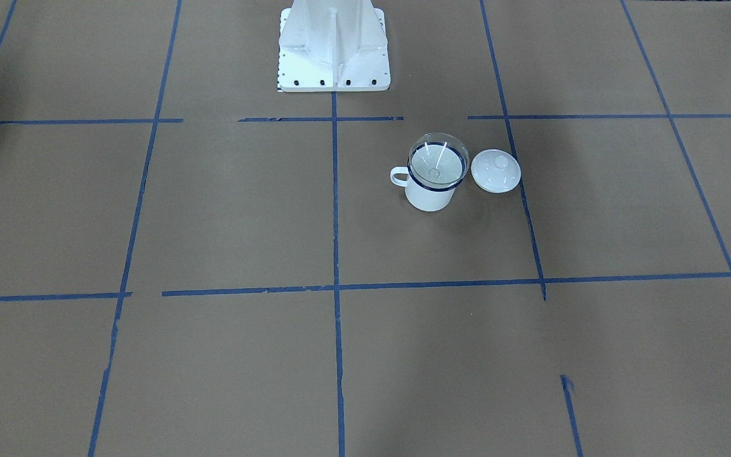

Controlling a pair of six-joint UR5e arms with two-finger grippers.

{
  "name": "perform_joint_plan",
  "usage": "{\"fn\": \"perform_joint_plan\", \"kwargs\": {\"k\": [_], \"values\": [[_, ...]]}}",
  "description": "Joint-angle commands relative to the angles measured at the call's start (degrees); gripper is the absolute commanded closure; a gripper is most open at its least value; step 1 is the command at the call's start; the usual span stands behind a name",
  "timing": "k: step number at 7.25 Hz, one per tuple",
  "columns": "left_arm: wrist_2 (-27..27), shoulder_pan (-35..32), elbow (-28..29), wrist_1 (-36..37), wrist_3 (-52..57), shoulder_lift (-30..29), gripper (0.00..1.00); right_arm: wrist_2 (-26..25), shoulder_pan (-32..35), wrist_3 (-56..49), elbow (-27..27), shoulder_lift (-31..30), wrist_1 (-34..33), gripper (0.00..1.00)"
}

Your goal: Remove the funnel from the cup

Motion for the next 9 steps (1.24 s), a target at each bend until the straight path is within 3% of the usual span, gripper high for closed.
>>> {"fn": "perform_joint_plan", "kwargs": {"k": [1, 4, 5, 7, 9], "values": [[3.10, 14.89, -2.63, 0.45, -30.85, -8.45, 0.00, 0.00, 0.00, 0.00, 0.00, 0.00, 0.00, 0.00], [9.78, 30.89, -2.37, 8.85, -57.10, -21.63, 0.00, 0.00, 0.00, 0.00, 0.00, 0.00, 0.00, 0.00], [14.59, 34.96, -2.28, 9.84, -66.66, -25.16, 0.03, 0.00, 0.00, 0.00, 0.00, 0.00, 0.00, 0.00], [16.99, 40.07, -1.23, 13.87, -71.40, -28.60, 0.03, 0.00, 0.00, 0.00, 0.00, 0.00, 0.00, 0.00], [19.56, 43.07, 4.98, 13.72, -72.46, -33.53, 0.03, 0.00, 0.00, 0.00, 0.00, 0.00, 0.00, 0.00]]}}
